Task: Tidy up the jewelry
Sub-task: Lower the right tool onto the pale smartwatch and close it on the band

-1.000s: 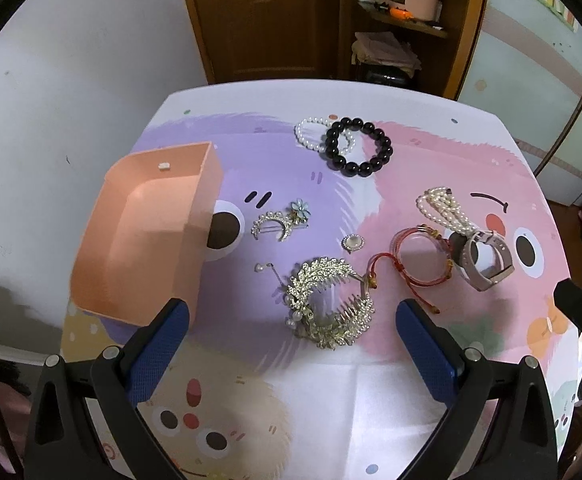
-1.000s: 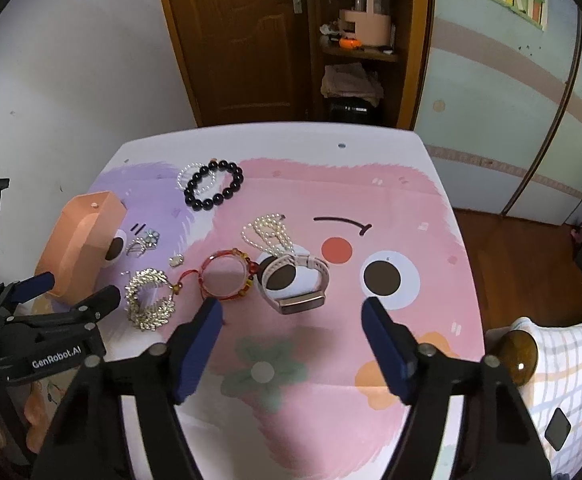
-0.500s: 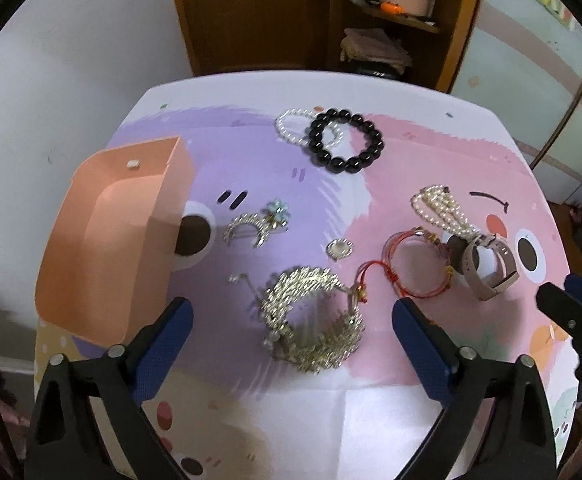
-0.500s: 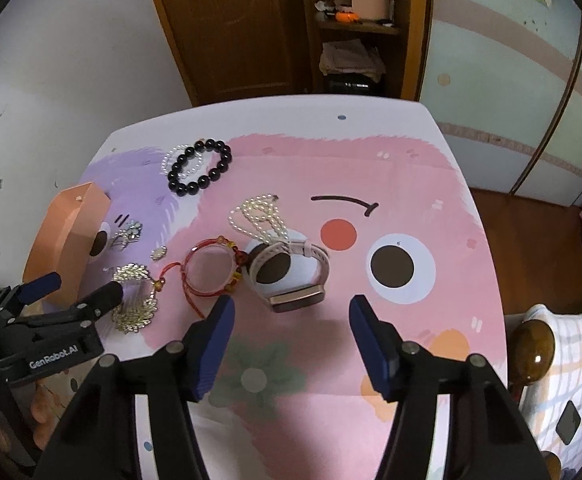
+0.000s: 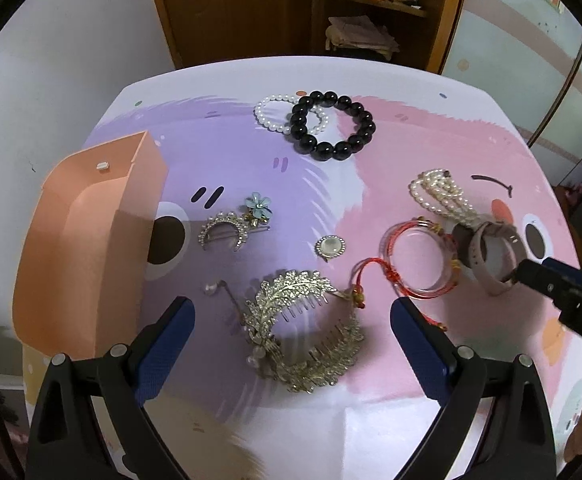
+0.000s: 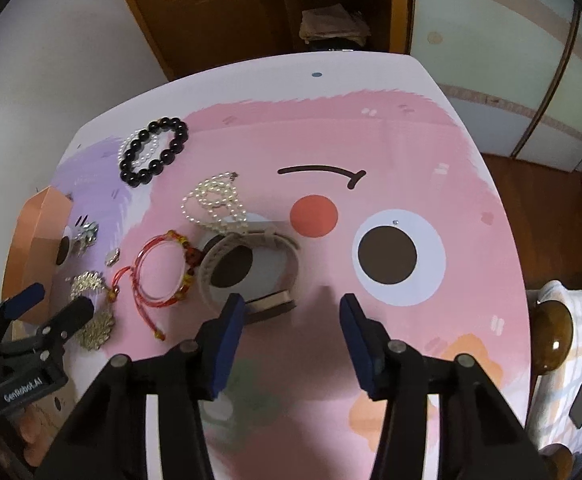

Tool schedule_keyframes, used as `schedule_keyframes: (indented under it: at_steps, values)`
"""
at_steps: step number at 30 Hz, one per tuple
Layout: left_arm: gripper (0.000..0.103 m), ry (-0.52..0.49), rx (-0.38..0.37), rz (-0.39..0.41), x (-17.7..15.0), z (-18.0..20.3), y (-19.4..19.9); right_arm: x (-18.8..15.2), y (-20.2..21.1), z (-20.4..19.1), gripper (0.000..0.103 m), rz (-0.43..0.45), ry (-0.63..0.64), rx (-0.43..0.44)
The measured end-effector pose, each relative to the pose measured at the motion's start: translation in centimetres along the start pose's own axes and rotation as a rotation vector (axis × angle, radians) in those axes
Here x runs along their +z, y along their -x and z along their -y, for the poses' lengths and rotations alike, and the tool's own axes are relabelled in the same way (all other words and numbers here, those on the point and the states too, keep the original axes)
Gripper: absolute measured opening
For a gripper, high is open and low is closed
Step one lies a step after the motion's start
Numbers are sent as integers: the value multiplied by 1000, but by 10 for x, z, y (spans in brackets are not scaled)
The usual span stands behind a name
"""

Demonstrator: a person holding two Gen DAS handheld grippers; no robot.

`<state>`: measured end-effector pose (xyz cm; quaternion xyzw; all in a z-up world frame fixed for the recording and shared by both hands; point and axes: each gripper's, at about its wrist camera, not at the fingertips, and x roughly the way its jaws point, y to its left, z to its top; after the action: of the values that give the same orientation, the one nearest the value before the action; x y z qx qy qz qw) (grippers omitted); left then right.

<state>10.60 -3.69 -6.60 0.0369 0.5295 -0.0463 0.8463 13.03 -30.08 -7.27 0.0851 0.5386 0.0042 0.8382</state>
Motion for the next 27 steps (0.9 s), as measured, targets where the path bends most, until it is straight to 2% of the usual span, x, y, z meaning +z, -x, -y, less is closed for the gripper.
schedule_keyframes:
  at_steps: [4, 11, 12, 16, 20, 27]
  values:
    - [97, 3, 10, -15, 1, -1, -6, 7, -4, 2, 49, 2, -13, -4]
    - [97, -3, 38, -25, 4, 0, -11, 19, -16, 5, 49, -47, -28, 10]
    - [97, -6, 44, -28, 4, 1, -11, 21, -19, 6, 47, -56, -30, 7]
    - [97, -9, 46, -33, 3, 2, -11, 24, -27, 9, 21, -91, -32, 9]
    - [97, -12, 48, -38, 2, 1, -11, 23, -28, 6, 7, -79, 3, -24]
    - [97, -19, 52, -45, 1, 2, -12, 17, -21, 8, 5, -48, 12, -27]
